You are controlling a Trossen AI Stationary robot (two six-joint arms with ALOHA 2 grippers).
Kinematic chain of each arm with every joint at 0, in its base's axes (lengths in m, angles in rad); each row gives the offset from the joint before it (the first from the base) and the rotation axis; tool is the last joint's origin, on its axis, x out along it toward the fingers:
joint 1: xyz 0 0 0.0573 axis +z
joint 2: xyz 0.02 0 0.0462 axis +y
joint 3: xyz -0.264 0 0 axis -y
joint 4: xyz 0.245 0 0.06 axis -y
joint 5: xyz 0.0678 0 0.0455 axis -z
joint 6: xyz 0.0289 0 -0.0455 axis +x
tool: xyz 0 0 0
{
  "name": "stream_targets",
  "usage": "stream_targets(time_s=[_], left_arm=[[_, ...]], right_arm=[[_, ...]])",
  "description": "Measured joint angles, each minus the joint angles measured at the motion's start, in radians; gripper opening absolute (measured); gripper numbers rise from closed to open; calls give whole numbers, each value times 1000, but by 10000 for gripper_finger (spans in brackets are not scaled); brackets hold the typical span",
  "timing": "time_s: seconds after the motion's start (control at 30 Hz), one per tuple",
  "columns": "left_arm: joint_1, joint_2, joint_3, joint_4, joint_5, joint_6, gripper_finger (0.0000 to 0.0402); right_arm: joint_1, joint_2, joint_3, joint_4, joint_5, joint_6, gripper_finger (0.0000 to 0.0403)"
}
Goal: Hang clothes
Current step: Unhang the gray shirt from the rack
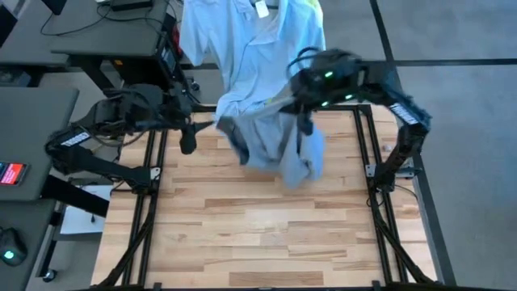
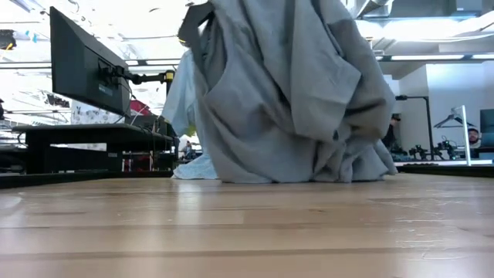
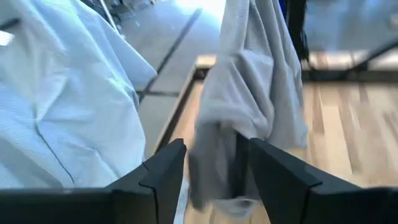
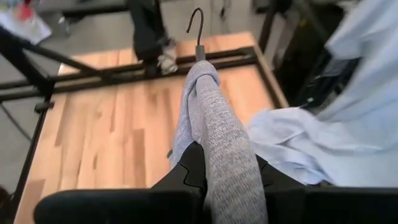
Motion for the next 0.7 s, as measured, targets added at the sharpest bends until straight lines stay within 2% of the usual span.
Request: stream_targets(time_s=[0.23, 0.5, 0.7], left_arm=[[15, 59, -11, -193, 30, 14, 171], [21, 148, -36, -156, 30, 105, 172], [20, 221, -37, -152, 27, 98, 171]], right_arm=[[24, 42, 0, 9, 0, -1, 22], [28, 42, 0, 52, -2, 6, 19], [38, 42, 0, 54, -4, 7, 19]])
